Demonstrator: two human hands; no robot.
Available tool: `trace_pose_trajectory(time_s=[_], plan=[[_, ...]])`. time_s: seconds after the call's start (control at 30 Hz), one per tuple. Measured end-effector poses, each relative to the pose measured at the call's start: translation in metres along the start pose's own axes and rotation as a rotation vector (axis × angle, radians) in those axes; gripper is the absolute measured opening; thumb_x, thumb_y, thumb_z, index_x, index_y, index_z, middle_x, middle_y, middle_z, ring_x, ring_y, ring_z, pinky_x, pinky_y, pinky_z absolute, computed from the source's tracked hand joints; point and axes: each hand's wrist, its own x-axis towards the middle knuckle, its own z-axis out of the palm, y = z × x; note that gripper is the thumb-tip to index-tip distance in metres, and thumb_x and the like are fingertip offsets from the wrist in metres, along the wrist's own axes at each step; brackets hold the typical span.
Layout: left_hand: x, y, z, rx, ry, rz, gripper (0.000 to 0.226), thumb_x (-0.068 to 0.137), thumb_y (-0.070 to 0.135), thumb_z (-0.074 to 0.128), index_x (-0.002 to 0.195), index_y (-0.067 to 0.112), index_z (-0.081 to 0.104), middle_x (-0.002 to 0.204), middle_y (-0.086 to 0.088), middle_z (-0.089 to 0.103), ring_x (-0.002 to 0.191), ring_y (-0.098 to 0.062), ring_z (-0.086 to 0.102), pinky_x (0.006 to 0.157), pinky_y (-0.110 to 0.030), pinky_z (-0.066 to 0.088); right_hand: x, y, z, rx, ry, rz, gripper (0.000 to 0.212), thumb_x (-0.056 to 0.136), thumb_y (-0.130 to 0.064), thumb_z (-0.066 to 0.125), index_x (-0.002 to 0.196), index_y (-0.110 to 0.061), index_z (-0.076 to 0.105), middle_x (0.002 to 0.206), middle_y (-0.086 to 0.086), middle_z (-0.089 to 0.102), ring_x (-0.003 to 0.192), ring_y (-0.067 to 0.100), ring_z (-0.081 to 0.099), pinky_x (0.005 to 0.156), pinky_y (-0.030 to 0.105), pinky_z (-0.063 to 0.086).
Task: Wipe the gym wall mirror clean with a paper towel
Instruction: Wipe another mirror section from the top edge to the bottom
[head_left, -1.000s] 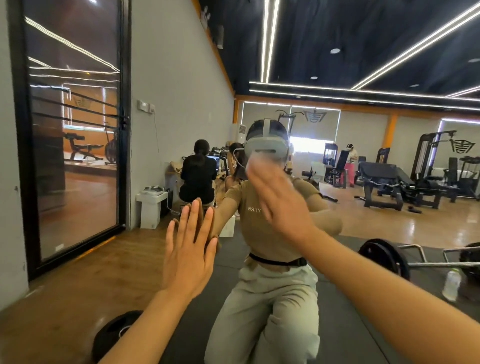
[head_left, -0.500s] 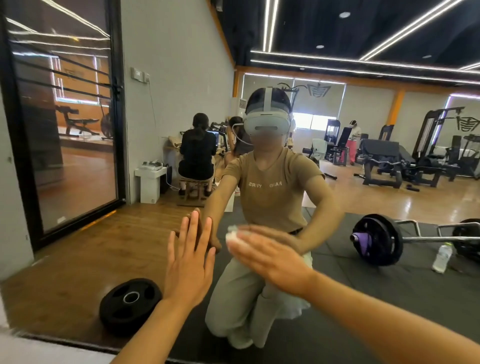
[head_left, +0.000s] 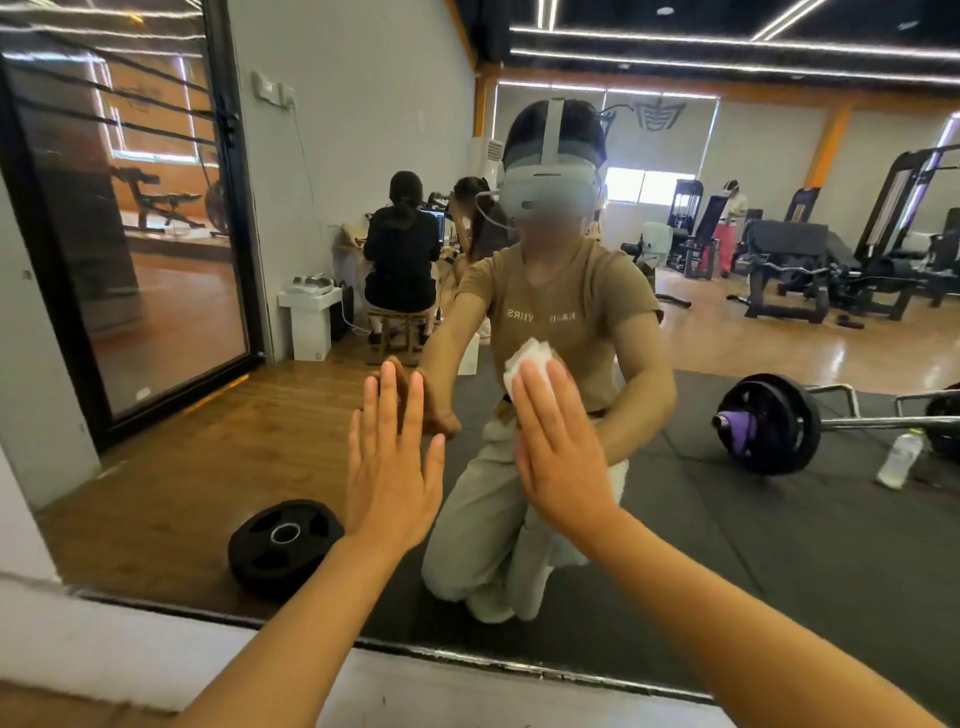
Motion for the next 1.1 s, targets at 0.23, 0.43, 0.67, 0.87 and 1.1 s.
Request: trace_pose_trajectory(time_s=[0.23,0.43,0.67,0.87,1.1], plan=[[-0.037,0.016,0.031,0.036,0.007,0.151,0.069,0.101,0.04,0.032,0.161,0.018,0.008,0.168,-0.009,-0.008,0.155,-0.024,-0.005,0.123,-0.046,0.002,-0.152,-0.02,0.027,-0.252,-0.379,-0.331,0.074,0.089,-0.001,0.031,0.158,-0.003,0.004,0.167,0.014,0.002,0.154,0.031,0.001,0.124,0.044,0.006],[-0.044,0.013,0.051,0.1,-0.009,0.124,0.072,0.101,0.042,0.033,0.161,0.019,0.001,0.167,-0.01,-0.012,0.154,-0.025,-0.012,0.121,-0.05,0.001,-0.095,0.014,-0.008,-0.26,-0.253,-0.241,0.055,0.102,0.002,0.02,0.156,0.0,0.016,0.165,0.015,0.013,0.152,0.027,0.013,0.125,0.04,0.01],[-0.042,0.013,0.057,0.113,-0.015,0.096,0.079,0.098,0.053,0.03,0.161,0.021,-0.006,0.167,-0.009,-0.016,0.154,-0.027,-0.013,0.121,-0.049,-0.003,0.031,0.077,-0.064,-0.274,0.128,0.206,0.055,0.102,-0.012,0.05,0.148,0.01,0.031,0.156,0.029,0.029,0.146,0.041,0.026,0.124,0.049,0.017],[-0.044,0.022,0.053,0.122,-0.05,0.051,0.083,0.096,0.061,0.027,0.161,0.019,-0.006,0.166,-0.009,-0.019,0.153,-0.027,-0.016,0.122,-0.048,-0.005,-0.036,0.059,-0.048,-0.158,-0.017,0.19,0.059,0.101,-0.007,0.051,0.152,0.004,0.025,0.159,0.028,0.021,0.15,0.042,0.016,0.121,0.054,0.023],[-0.043,0.038,0.051,0.175,-0.07,-0.019,0.088,0.096,0.067,0.021,0.155,0.021,-0.025,0.162,-0.01,-0.032,0.151,-0.028,-0.024,0.121,-0.043,-0.013,-0.178,0.041,-0.037,-0.29,-0.378,-0.027,0.071,0.104,-0.032,0.039,0.158,-0.001,0.006,0.166,0.02,0.001,0.154,0.034,0.005,0.126,0.045,0.002]])
